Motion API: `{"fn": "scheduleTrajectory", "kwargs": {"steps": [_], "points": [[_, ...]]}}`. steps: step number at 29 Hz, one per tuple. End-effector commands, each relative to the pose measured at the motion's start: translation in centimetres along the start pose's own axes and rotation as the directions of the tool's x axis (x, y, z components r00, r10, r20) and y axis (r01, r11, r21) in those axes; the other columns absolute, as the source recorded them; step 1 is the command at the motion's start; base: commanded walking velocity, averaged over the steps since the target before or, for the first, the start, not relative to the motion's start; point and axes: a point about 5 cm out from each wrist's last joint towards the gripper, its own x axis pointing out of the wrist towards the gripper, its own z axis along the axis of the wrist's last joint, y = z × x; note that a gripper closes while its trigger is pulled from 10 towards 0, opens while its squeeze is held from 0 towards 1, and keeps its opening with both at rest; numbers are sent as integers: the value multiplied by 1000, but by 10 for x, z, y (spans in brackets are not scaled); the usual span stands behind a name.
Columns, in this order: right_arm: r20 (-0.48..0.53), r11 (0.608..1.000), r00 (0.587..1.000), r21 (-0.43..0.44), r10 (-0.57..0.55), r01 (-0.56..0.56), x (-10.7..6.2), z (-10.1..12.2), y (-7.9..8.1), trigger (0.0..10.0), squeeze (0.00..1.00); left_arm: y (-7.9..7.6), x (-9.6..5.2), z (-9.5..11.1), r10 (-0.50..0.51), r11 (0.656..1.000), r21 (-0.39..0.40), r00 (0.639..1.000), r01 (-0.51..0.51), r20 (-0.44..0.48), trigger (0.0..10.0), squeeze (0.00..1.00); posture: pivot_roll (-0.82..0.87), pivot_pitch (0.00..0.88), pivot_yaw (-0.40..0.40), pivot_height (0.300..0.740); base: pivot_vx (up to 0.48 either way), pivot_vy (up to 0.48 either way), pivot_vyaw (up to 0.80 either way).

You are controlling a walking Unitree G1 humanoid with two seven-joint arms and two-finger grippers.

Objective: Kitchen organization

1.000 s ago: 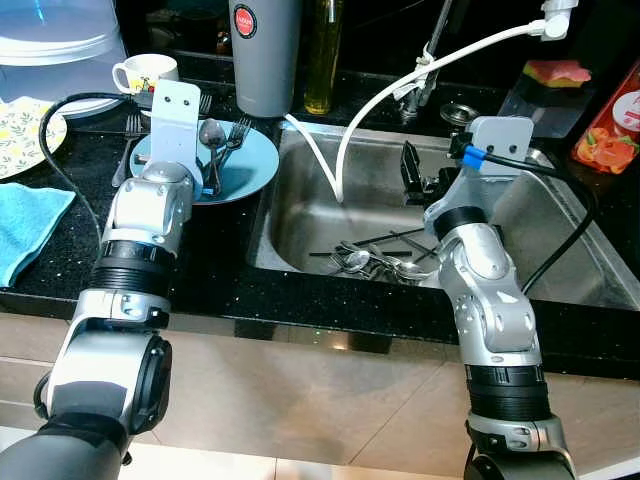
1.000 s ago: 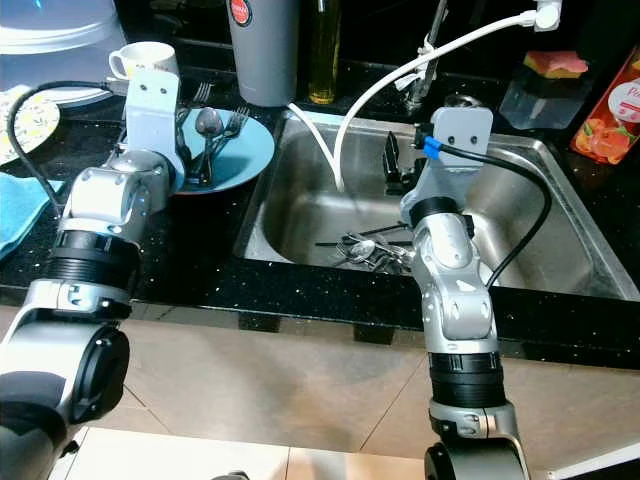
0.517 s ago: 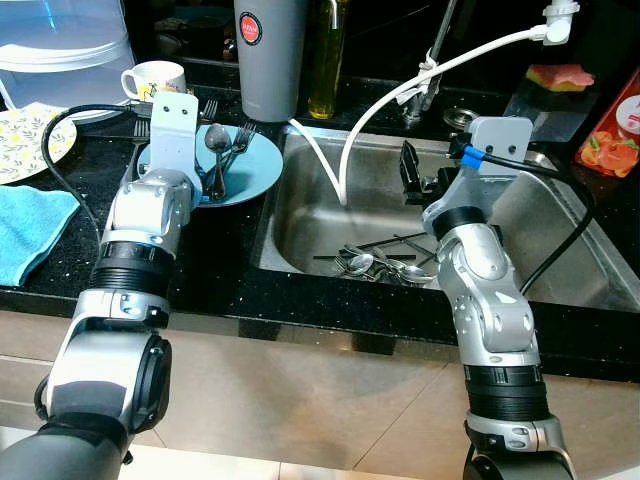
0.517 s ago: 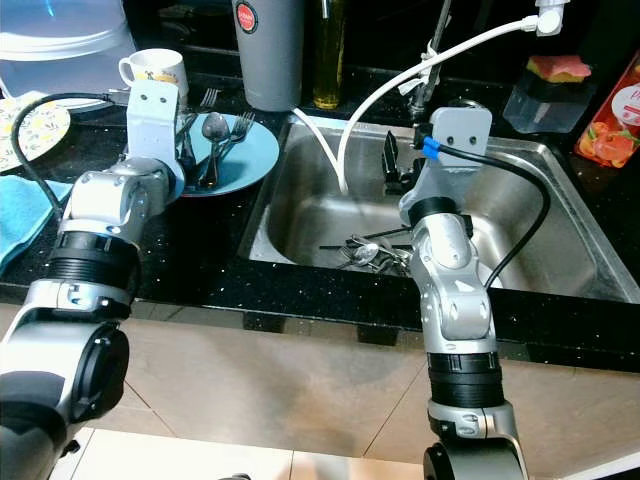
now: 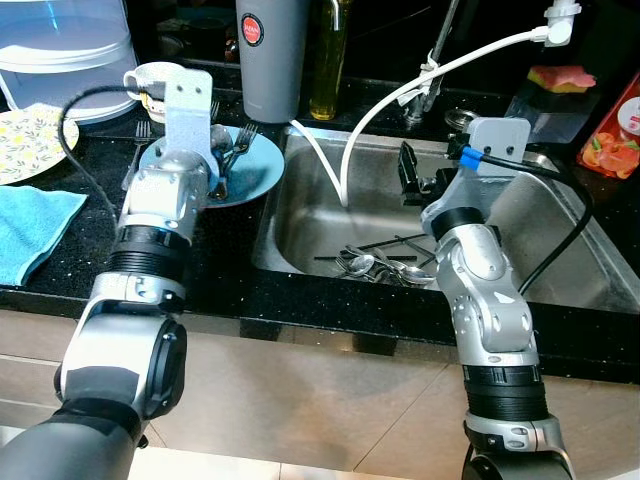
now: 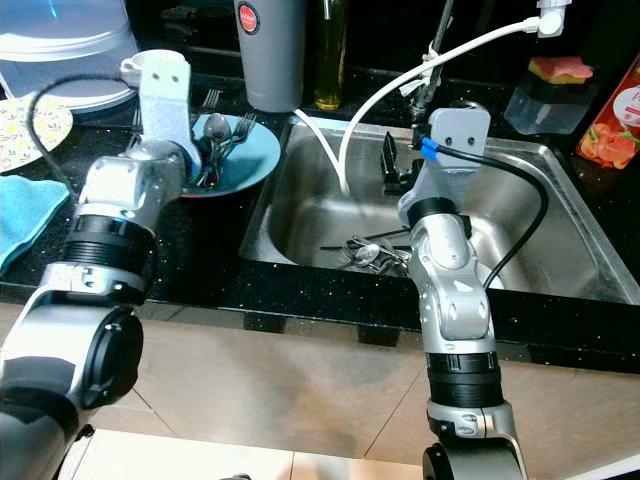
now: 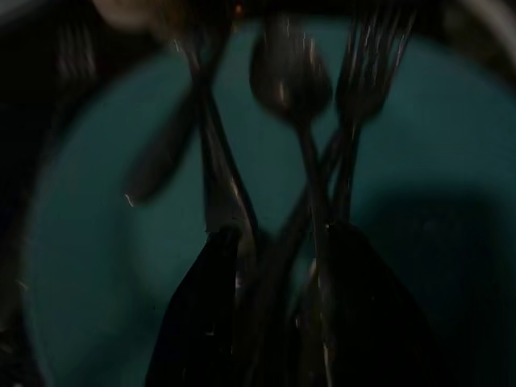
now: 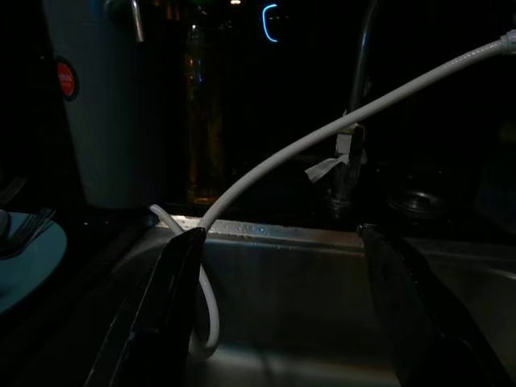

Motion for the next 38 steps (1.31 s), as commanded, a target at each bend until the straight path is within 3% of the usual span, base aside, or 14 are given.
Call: {"fn": "scheduleTrajectory", "kwargs": {"steps": [1,3,5,6,8,9,10,11,23,24,25,26,27,38], "points": [[-2,1000,1000,-2,-4,4,0,-1,-1,10000,0,-4,4,-10,-6,1000,-22,999,6,-36,10000,0,240,41,-16,740,0,0,0],[-3,1000,1000,-2,-3,3,0,-1,0,10000,0,-3,6,-15,-6,1000,-29,999,4,-53,10000,0,237,44,-15,740,0,0,0],[-4,1000,1000,-4,-4,4,0,-1,-1,10000,0,-1,7,-16,12,1000,-15,998,-12,-55,8392,0,237,45,-14,740,0,0,0],[-4,1000,1000,-5,-6,6,0,-1,-2,10000,0,0,7,-17,17,1000,-16,998,-18,-58,4510,0,237,46,-15,740,0,0,0],[-5,1000,1000,-5,-7,7,-1,-1,-2,10000,0,1,8,-18,23,1000,-20,998,-24,-62,4510,0,237,46,-15,740,0,0,0],[-5,1000,1000,-6,-8,8,-1,-1,-3,10000,0,2,8,-18,29,999,-21,997,-30,-65,2745,0,238,47,-15,740,0,0,0],[-5,1000,1000,-6,-8,8,-1,-1,-3,10000,0,2,8,-18,29,999,-21,997,-30,-65,2745,0,238,47,-15,740,0,0,0],[-6,1000,1000,-6,-8,8,-1,-2,-3,10000,0,4,9,-18,37,999,-25,997,-39,-69,0,0,238,47,-16,740,0,0,0],[-4,1000,1000,-5,-6,6,0,-1,-2,10000,0,4,10,-8,56,996,-72,998,-58,-31,0,0,236,49,-19,740,0,0,0],[-5,1000,1000,-6,-7,7,0,-1,-3,10000,0,5,8,1,73,995,-63,997,-72,15,4118,0,236,49,-19,740,0,0,0],[-6,1000,1000,-6,-7,7,-1,-1,-3,10000,0,4,7,4,65,996,-69,998,-63,22,10000,180,236,50,-20,740,0,0,0],[-6,1000,1000,-6,-7,7,-1,-1,-3,10000,0,4,7,4,65,996,-69,998,-63,22,10000,180,236,50,-20,740,0,0,0],[-6,1000,1000,-6,-7,7,-1,-1,-3,10000,0,2,6,6,50,996,-76,998,-48,25,10000,1000,238,50,-21,740,0,0,0],[-6,1000,1000,-4,-4,4,0,-1,-2,10000,0,-1,10,-7,9,997,-77,998,-14,-58,10000,1000,237,50,-21,740,0,0,0]]}}
